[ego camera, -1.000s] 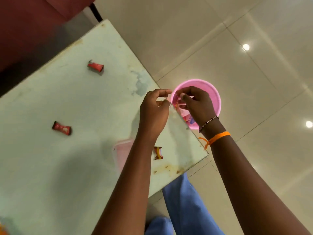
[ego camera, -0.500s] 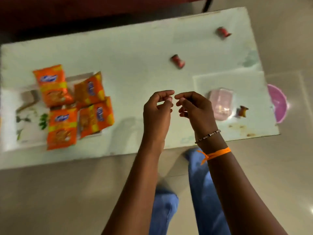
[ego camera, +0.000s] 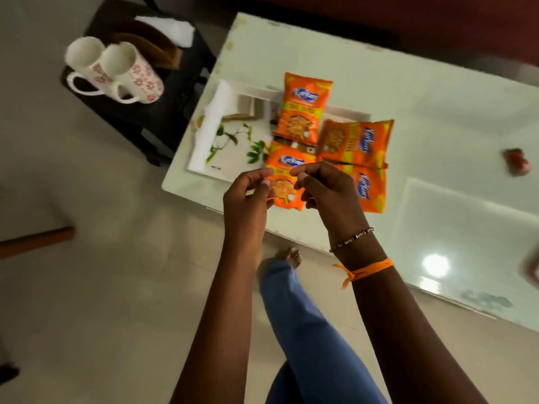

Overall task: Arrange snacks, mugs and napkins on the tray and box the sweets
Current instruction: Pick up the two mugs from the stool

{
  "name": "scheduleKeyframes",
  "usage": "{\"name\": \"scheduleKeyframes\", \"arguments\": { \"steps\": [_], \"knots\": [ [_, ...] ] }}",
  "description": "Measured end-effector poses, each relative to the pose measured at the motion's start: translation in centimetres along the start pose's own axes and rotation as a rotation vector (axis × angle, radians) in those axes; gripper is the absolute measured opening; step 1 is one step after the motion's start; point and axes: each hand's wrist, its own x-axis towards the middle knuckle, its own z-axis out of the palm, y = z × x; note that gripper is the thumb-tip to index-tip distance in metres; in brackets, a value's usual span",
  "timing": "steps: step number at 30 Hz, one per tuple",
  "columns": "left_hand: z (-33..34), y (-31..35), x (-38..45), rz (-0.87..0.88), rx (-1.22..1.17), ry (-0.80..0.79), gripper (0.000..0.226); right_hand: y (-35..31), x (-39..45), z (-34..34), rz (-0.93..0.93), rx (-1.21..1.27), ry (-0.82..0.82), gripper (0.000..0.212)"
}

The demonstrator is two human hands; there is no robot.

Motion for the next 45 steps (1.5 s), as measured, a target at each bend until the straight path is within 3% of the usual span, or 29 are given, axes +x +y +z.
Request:
{"name": "scheduleKeyframes", "arguments": {
  "steps": [5,16,20,26,29,31,34,40,45],
  "knots": [
    [-4.5,2.6,6.1,-0.023,-0.005,-0.006,0.02,-2.0,4.9,7.5,0.025,-0.043,-0.065,0.017],
    [-17.4,7.2,17.0,-0.046,-0.101,0.229,0.023,-5.7,13.1,22.5,0.051,-0.157,-0.214,0.022],
    [-21.5,8.3,21.0,-0.066,-0.096,0.22,0.023,-6.1,15.2,27.4,0.101,-0.168,-0.224,0.018],
    [-26.9,9.9,27.9,-0.072,-0.074,0.241,0.02,-5.1,19.0,34.8,0.168,-0.122,-0.002,0.006],
    [-28.9,10.4,31.2,-0.067,0.035,0.259,0.028,-3.6,20.7,37.4,0.215,-0.197,0.135,0.014],
    [-29.8,10.7,32.9,-0.081,0.143,0.189,0.032,-2.6,21.5,38.3,0.219,-0.258,0.207,0.02],
    [-30.7,10.7,34.9,-0.076,0.27,0.097,0.03,-2.2,22.0,38.5,0.198,-0.396,0.25,0.032],
    [-31.0,10.2,37.1,-0.033,0.428,-0.073,0.031,-2.1,22.9,39.0,0.169,-0.321,0.288,0.029],
    [-30.5,8.9,37.1,0.009,0.423,-0.061,0.023,-1.8,22.8,38.5,0.161,-0.239,0.327,0.017]
  ]
}}
